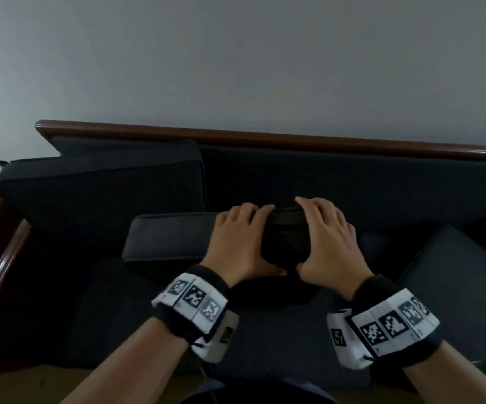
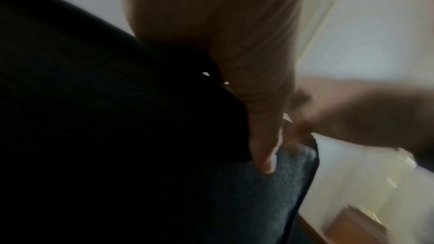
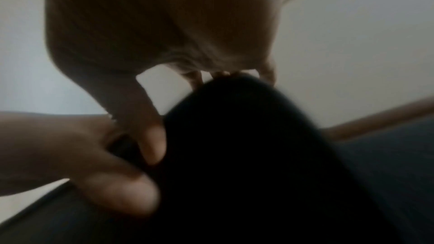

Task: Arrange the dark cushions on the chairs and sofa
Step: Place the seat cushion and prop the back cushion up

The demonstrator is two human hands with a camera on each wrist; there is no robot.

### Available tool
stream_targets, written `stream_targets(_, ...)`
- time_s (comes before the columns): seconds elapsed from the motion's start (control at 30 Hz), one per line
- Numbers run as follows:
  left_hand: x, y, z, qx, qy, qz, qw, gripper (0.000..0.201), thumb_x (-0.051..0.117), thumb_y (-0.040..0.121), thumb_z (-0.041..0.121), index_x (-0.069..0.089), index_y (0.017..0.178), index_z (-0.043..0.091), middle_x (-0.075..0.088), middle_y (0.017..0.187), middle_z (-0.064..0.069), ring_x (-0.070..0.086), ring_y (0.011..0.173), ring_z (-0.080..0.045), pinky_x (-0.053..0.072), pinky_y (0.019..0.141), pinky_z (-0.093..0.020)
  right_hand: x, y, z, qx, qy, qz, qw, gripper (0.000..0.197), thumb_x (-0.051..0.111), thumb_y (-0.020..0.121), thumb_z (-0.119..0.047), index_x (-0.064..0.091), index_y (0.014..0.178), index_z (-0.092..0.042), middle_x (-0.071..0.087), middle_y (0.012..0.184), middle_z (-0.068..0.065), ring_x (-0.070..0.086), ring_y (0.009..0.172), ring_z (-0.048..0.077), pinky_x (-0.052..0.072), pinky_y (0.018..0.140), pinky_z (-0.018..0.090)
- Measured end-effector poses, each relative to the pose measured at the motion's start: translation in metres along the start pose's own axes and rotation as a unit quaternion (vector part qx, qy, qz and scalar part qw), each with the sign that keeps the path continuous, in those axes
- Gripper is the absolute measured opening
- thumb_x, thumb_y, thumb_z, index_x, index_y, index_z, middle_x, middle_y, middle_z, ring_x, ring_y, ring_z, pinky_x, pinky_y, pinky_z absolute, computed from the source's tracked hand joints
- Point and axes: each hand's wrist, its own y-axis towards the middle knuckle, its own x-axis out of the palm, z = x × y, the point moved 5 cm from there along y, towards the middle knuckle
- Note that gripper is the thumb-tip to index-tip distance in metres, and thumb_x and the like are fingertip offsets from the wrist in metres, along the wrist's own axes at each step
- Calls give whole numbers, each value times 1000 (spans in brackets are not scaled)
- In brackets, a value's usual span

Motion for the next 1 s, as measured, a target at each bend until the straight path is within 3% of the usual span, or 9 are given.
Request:
stream_targets(0.13,13,16,32,35,30,-16,999,103,72,66,65,25,150,30,39,148,4,36,137,-20,22,113,-39,2,-2,17,10,-63,-32,997,103,66,61,-44,20,150,-20,31,148,0,26,141,22,14,117,53)
stream_targets(0.33,-16,-8,-25,-22,94,-5,995,114,59,46,87,32,145,40,46,137,7,43,128,-22,26,108,-43,-9,-14,73,45,-112,75,990,72,56,46,-34,50,117,-24,50,112,-2,48,109,24,30,97,47)
stream_targets(0.4,-22,-19,-41,-58,46,16,997,115,54,42,90,32,144,41,43,138,5,42,128,-22,29,109,-47,-13,-15,88,50,-106,83,990,71,56,46,-32,50,117,-25,50,112,-2,48,108,24,31,99,47)
stream_targets(0.5,-19,-24,-46,-70,-145,41,986,114,82,48,67,28,145,42,36,138,6,42,123,-16,37,109,-46,-22,-16,109,67,-83,78,991,74,57,45,-28,51,119,-23,50,115,-1,46,110,24,29,101,46)
stream_targets(0.57,-14,-20,-36,-51,-221,55,972,114,90,51,53,28,146,40,32,134,7,40,120,-12,40,107,-41,-26,-18,118,86,-71,64,992,75,62,48,-26,49,121,-23,48,118,-1,43,113,25,27,103,45)
stream_targets(0.67,-11,-8,-9,-11,-237,68,969,115,77,47,65,23,145,42,30,132,4,38,125,-21,38,109,-49,-32,-21,116,117,-62,17,991,79,68,56,-25,39,130,-22,40,125,2,38,121,27,22,108,48)
stream_targets(0.77,-8,1,32,43,-235,47,970,113,67,49,63,10,145,42,29,139,-2,33,129,-25,33,108,-53,-32,-21,80,36,-32,-21,999,94,64,53,-40,28,139,-26,36,131,0,34,127,23,20,111,49)
stream_targets(0.87,0,6,67,112,-266,25,957,111,65,53,59,5,144,42,25,149,-1,30,135,-21,26,106,-42,-32,-27,58,-30,1,30,999,98,67,53,-41,26,141,-28,40,134,-4,38,127,19,24,111,47)
stream_targets(1.0,41,11,56,112,-239,-25,964,116,66,49,64,6,145,38,29,153,0,33,137,-18,30,108,-44,-43,-50,90,-4,60,128,990,90,70,46,-37,40,131,-31,47,124,-8,44,116,15,30,101,40)
